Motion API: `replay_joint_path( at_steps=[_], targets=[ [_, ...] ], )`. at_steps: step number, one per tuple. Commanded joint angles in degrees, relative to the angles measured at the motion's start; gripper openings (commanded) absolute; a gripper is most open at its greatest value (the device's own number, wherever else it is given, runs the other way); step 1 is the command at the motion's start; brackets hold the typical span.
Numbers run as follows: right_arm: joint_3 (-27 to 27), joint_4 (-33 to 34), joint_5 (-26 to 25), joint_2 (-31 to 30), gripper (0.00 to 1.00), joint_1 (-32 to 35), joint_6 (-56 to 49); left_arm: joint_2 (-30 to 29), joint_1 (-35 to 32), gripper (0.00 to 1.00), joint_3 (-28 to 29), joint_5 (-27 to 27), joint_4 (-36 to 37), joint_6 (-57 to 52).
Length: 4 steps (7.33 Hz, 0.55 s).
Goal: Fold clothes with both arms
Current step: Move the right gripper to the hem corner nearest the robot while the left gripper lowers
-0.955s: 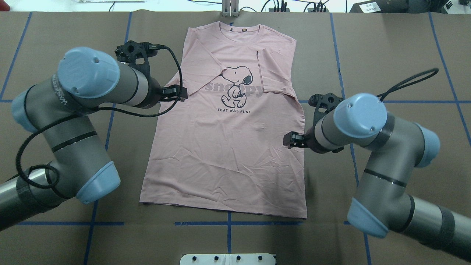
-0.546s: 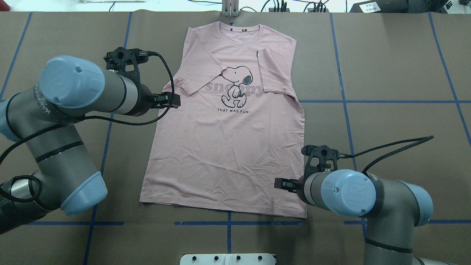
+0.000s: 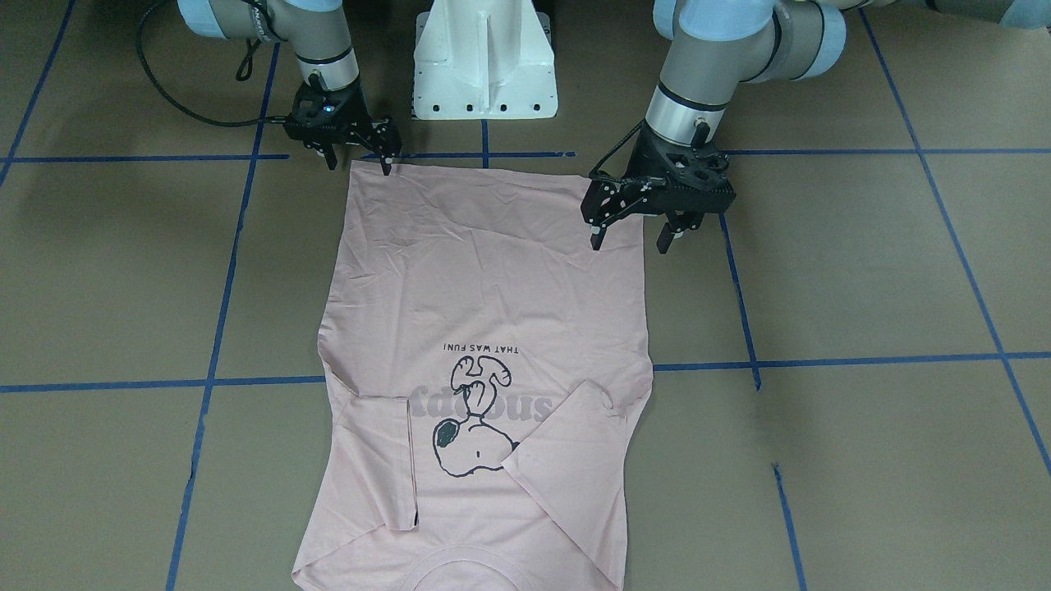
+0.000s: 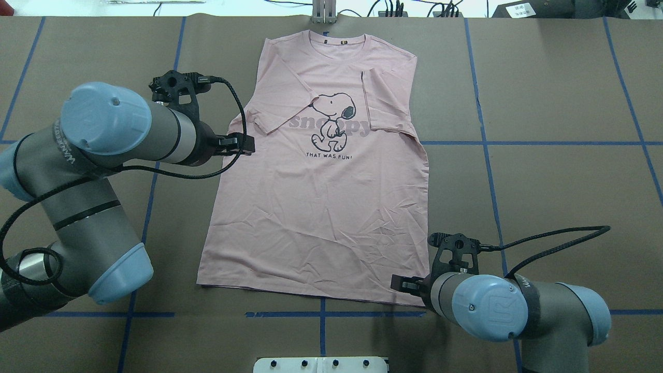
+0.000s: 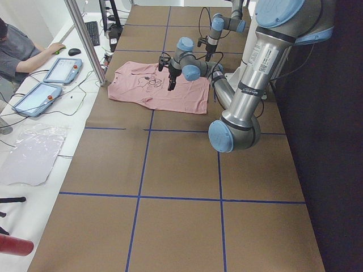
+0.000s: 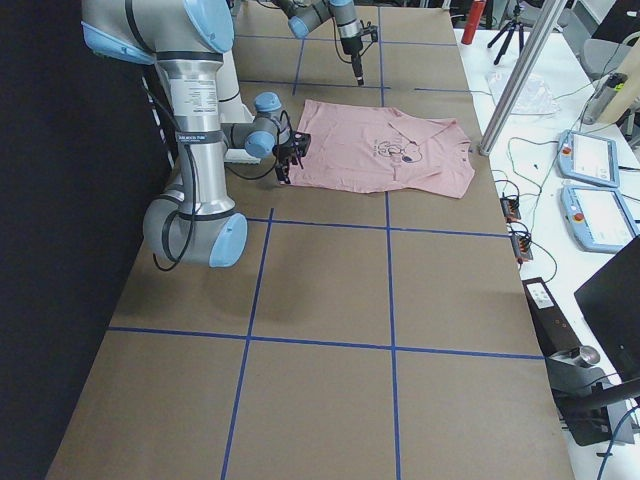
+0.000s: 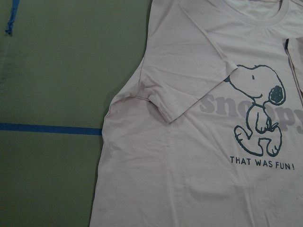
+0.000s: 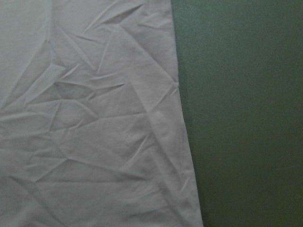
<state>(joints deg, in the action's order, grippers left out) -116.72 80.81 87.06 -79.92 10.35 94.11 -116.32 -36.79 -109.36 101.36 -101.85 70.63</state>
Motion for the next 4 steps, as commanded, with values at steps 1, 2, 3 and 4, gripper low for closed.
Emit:
replay_joint_path(
  at_steps=[1,2,3,4],
  targets=[
    [0.35,0.14,0.56,-0.41,1.0,-0.16,0.02,-0.13,0.05,1.0,0.02,0.07,-0.02,-0.06],
    [0.79,0.14,0.56,-0.32,1.0,-0.33,-0.07,-0.22,0.05,1.0,0.02,0.15,-0.02,-0.06],
    [0.79,0.14,1.35,-0.24,1.0,-0.33,-0.07,-0.13,0.05,1.0,0.02,0.16,-0.02,-0.06],
    [0.88,0.14,1.44,-0.23,0.99,-0.33,-0.07,-0.22,0.05,1.0,0.02,0.16,-0.02,-0.06]
  ],
)
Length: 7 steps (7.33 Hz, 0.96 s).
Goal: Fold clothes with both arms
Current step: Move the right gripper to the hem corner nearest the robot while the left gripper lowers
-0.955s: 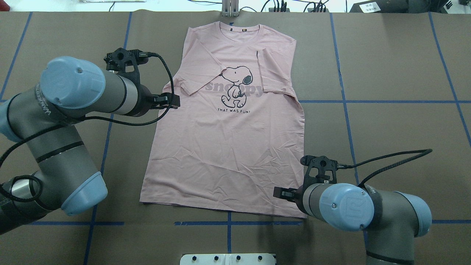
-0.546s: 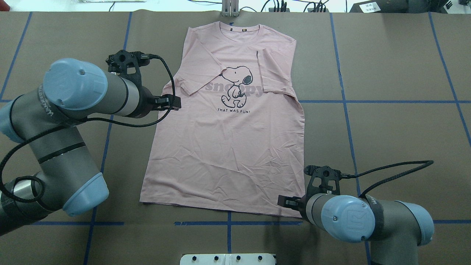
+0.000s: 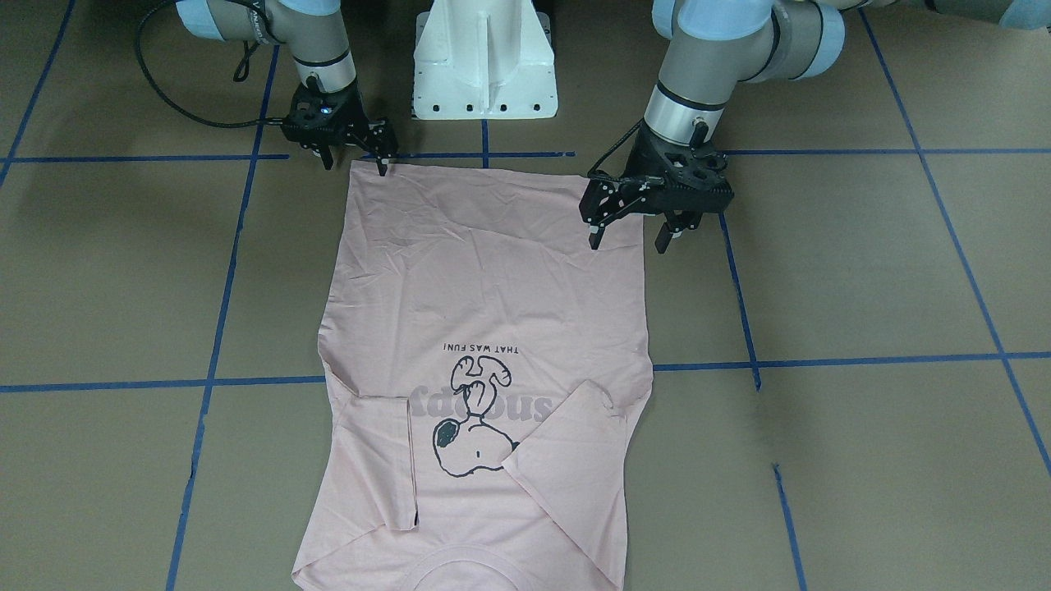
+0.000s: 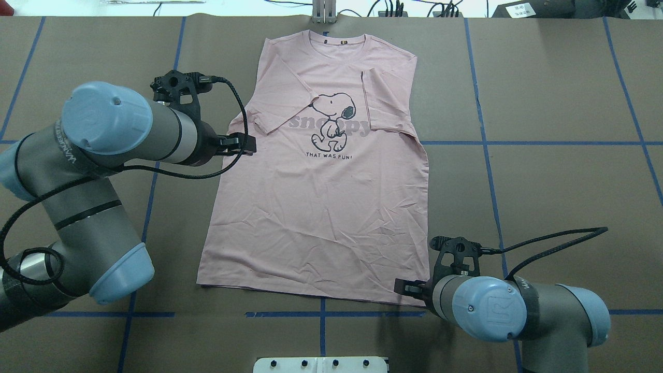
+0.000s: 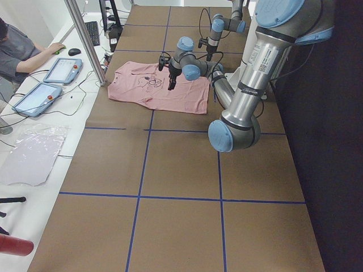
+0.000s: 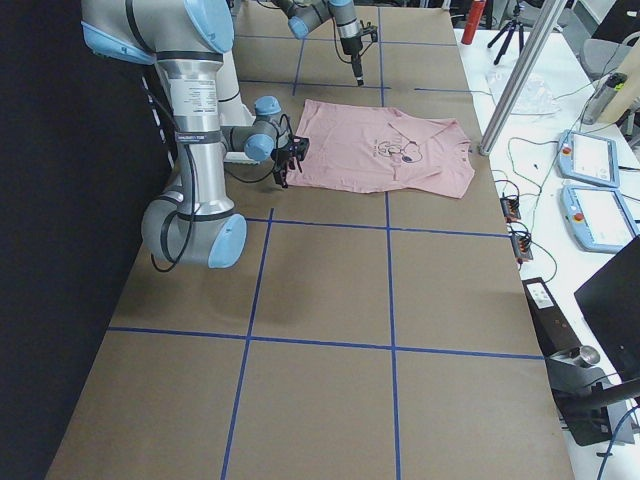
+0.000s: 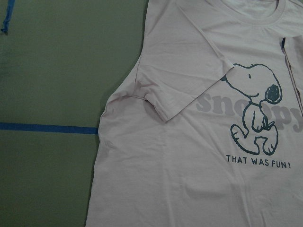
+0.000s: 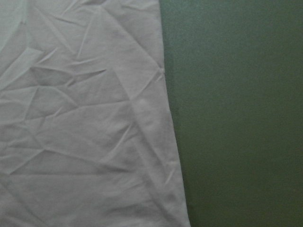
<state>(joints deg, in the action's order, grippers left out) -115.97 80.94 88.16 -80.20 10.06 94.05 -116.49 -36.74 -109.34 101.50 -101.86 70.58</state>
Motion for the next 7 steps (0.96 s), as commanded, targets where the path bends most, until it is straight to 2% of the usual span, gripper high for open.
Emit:
replay_joint_path(
  at_steps=[1,2,4,7],
  targets=[
    [0.13,0.01,0.35,0.04,0.99,-0.04,-0.01,-0.05,-0.08,1.0,0.0,0.01,0.0,0.0],
    [0.22,0.01,0.52,0.04,0.99,-0.13,-0.01,0.03,-0.09,1.0,0.0,0.01,0.09,-0.09],
    [0.57,0.01,3.24,0.39,0.92,-0.13,-0.27,0.12,-0.09,1.0,0.0,0.01,0.0,-0.09],
    [0.57,0.01,3.16,0.13,0.69,-0.13,-0.1,0.12,-0.09,1.0,0.0,0.1,0.09,-0.18]
  ],
)
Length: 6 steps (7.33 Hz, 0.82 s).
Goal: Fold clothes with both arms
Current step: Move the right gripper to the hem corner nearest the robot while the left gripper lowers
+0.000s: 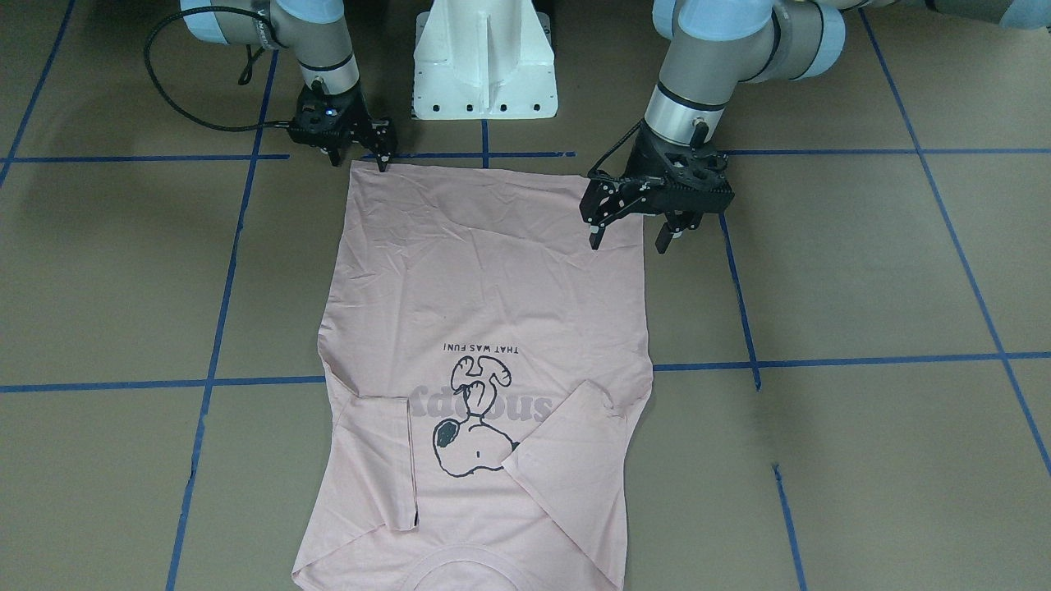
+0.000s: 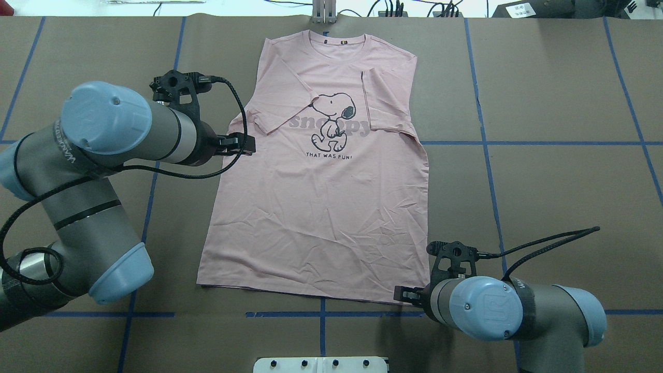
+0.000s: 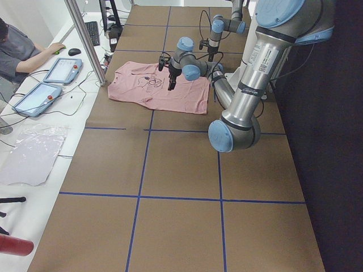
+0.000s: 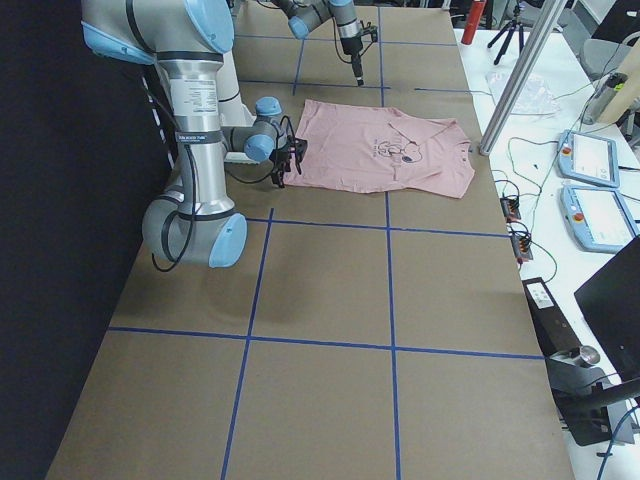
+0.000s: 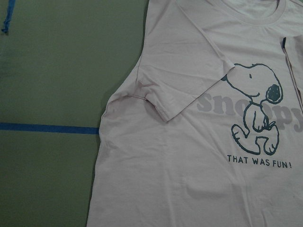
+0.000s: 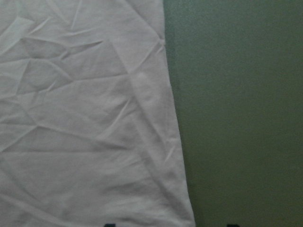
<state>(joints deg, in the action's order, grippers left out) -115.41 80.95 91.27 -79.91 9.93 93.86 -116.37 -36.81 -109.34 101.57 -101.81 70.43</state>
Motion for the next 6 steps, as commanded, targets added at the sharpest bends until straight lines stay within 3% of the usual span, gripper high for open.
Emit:
replay_joint_path(
  at_steps=[1,5,6],
  targets=[
    [0.01,0.09,0.05,-0.25,0.59,0.0,0.1,0.01,0.07,1.0,0.0,0.03,0.03,-0.03],
    [-0.08,0.0,0.4,-0.16,0.19,0.0,0.01,-0.26,-0.02,1.0,-0.26,0.12,0.03,0.06],
    [-0.17,0.0,0.57,0.01,0.03,0.0,0.01,-0.26,-0.02,1.0,-0.26,0.03,0.03,0.06]
  ],
)
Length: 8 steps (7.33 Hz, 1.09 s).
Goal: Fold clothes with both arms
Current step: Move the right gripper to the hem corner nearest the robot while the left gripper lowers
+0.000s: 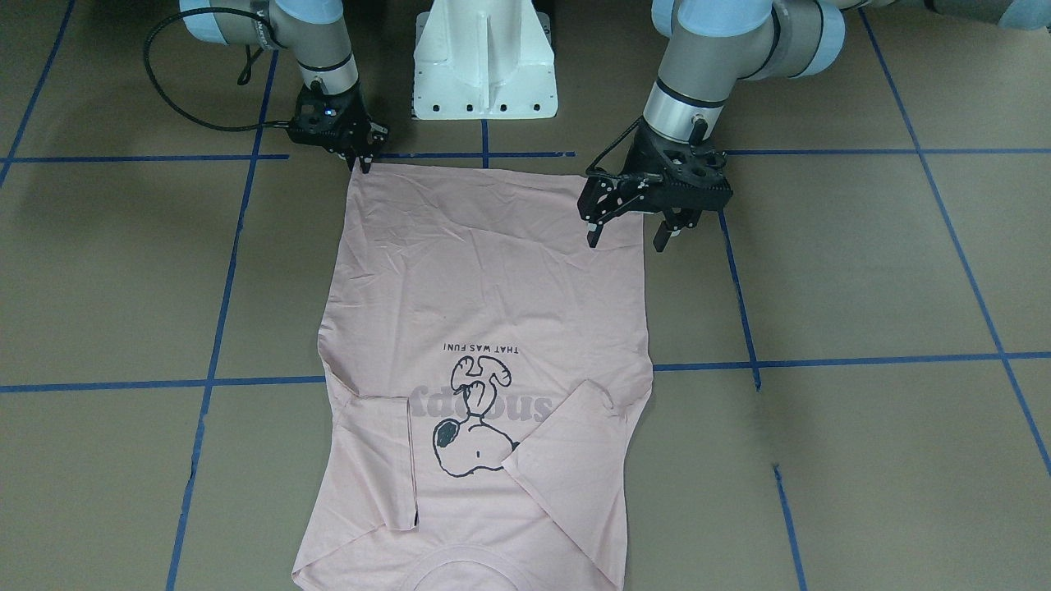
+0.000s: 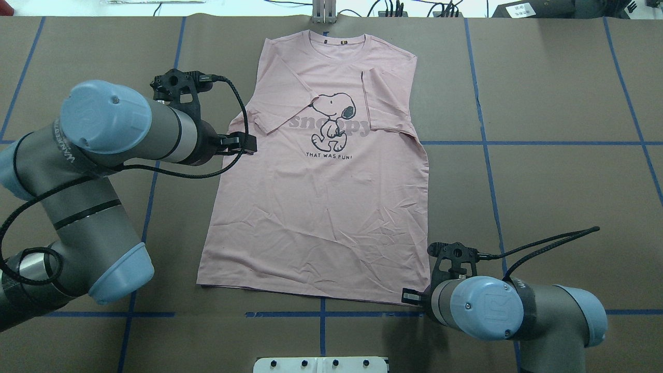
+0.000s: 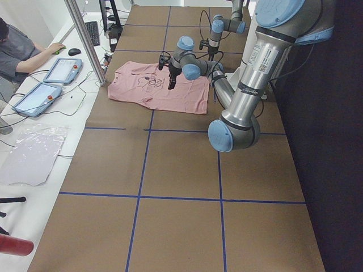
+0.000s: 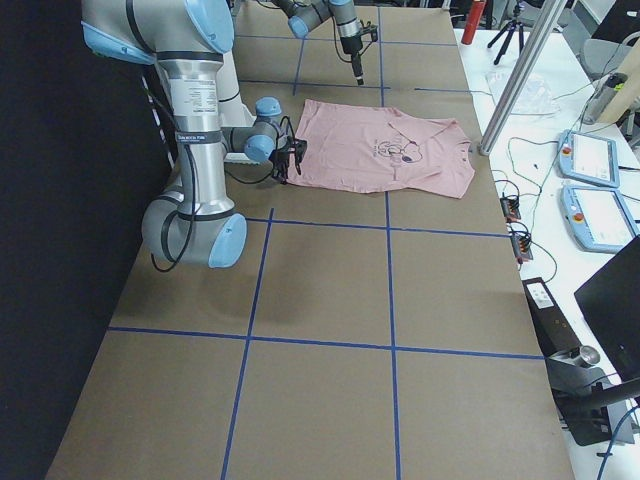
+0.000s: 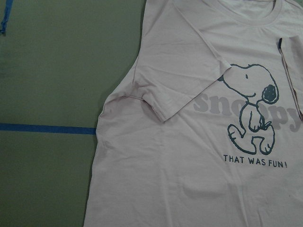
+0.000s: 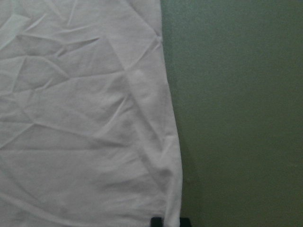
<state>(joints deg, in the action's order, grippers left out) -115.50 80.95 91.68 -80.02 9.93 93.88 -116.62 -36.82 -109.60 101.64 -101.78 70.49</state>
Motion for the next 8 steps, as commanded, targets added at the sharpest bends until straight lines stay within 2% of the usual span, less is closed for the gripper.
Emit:
replay_joint_path(
  at_steps=[1,3,5,6,8],
  targets=[
    [-0.52,0.08,0.16,0.21,0.0,0.09,-0.01,-0.01,0.0,1.0,-0.09,-0.04,0.0,0.0],
    [-2.09,-0.09,-1.06,-0.13,0.0,0.35,0.25,0.69,0.34,1.0,-0.01,0.05,-0.08,0.61],
    [-4.47,-0.09,-0.98,-0.05,0.0,1.14,-0.18,8.56,2.96,1.0,-3.85,-0.3,-0.61,5.77],
    [-5.0,-0.09,-1.07,0.3,0.0,1.31,-0.19,13.65,6.9,1.0,-6.05,-1.87,-1.92,10.15],
    [-4.92,-0.09,-1.07,0.39,0.0,1.32,-0.36,16.68,16.3,1.0,-6.42,-9.76,-2.19,20.69]
  ],
)
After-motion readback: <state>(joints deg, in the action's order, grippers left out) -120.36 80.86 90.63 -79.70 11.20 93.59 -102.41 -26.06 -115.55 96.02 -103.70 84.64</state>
